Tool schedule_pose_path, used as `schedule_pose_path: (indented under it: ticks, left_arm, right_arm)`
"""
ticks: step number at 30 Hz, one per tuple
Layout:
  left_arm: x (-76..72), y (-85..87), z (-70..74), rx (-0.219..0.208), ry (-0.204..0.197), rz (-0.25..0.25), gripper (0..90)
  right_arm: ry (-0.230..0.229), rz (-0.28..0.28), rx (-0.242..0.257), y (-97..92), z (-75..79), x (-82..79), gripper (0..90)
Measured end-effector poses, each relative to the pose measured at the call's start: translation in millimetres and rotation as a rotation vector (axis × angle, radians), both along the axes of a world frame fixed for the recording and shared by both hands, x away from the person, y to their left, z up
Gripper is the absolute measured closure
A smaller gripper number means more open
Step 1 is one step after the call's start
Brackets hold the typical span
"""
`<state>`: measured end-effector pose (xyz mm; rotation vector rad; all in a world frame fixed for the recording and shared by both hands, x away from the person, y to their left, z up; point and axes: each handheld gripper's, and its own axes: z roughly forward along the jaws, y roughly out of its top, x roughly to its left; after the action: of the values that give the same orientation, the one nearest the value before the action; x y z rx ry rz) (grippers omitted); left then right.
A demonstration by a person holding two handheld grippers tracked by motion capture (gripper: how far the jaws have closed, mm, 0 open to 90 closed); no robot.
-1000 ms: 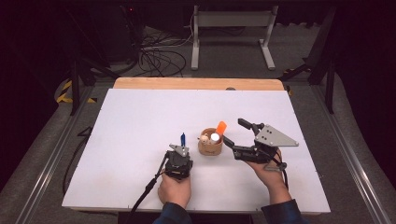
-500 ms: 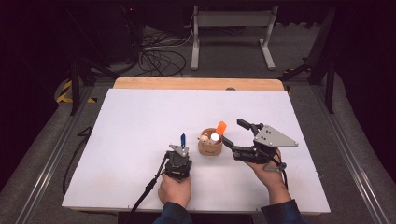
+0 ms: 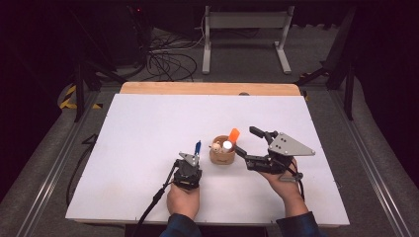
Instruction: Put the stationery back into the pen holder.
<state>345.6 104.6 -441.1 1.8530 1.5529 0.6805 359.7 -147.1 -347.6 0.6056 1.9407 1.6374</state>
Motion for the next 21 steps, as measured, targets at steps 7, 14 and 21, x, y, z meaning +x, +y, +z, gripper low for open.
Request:
schedule_pose_path:
  ticks: [7,14,21]
  left_arm:
    - [2.0,4.9,1.9,-0.012,0.004,-0.030,79.6]
    - [3.6,21.4,14.1,-0.022,-0.037,-0.082,79.5]
    - [-7.4,24.5,35.3,-0.028,-0.096,-0.173,79.5]
  right_arm:
    - [-0.009,0.020,-0.022,3.2,-1.0,-0.2,26.1]
    - [-0.054,0.046,-0.086,7.2,-3.9,-1.1,27.9]
    - [-0.117,0.077,-0.150,15.1,-6.8,-3.7,33.6]
